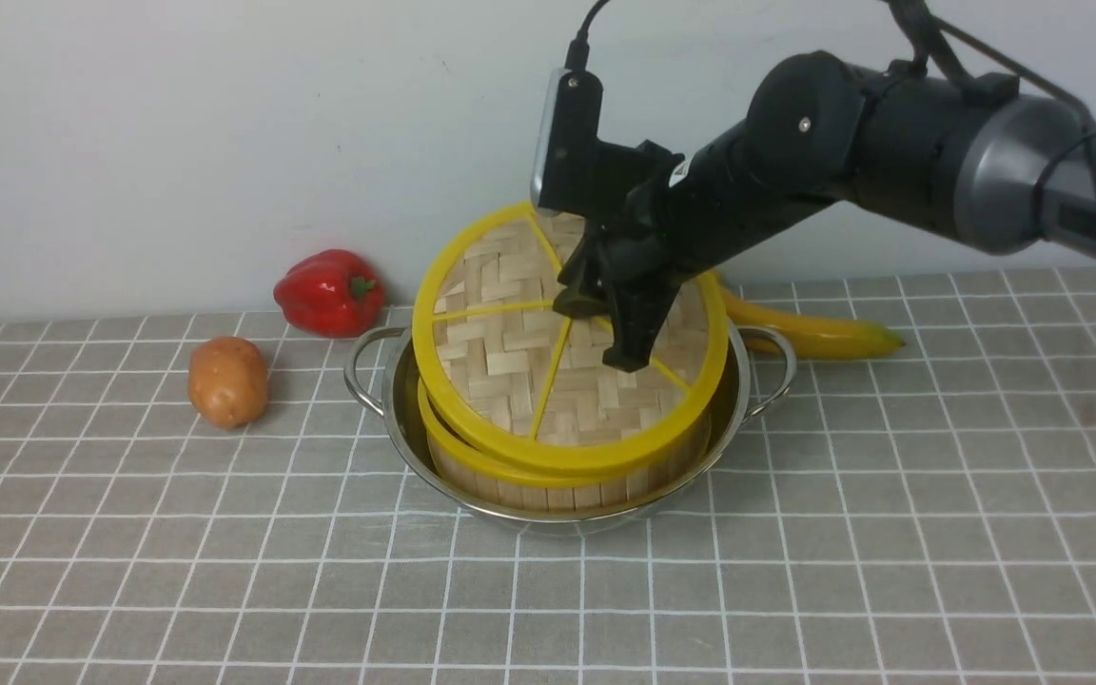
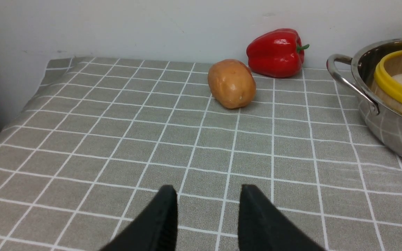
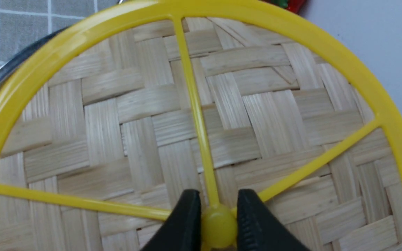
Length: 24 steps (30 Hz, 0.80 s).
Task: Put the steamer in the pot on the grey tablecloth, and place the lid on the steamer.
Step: 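Place the bamboo steamer lid onto the steamer basket in the pot with the right gripper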
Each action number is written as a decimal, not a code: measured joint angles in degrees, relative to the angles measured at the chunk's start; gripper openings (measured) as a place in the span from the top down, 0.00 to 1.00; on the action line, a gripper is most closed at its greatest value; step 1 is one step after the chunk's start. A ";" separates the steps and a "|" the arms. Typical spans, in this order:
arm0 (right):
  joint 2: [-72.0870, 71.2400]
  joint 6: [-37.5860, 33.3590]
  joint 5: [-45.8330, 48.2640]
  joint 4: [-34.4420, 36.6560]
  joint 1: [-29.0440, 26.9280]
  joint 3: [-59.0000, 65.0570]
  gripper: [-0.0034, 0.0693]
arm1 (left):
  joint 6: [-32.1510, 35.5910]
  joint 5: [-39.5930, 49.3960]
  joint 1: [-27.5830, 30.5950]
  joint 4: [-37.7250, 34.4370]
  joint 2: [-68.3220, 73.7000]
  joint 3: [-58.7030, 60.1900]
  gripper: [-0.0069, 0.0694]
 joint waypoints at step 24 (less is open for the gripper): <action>0.00 -1.63 -0.59 0.57 0.00 0.00 0.75 | 0.00 0.00 0.00 0.00 0.00 0.00 0.59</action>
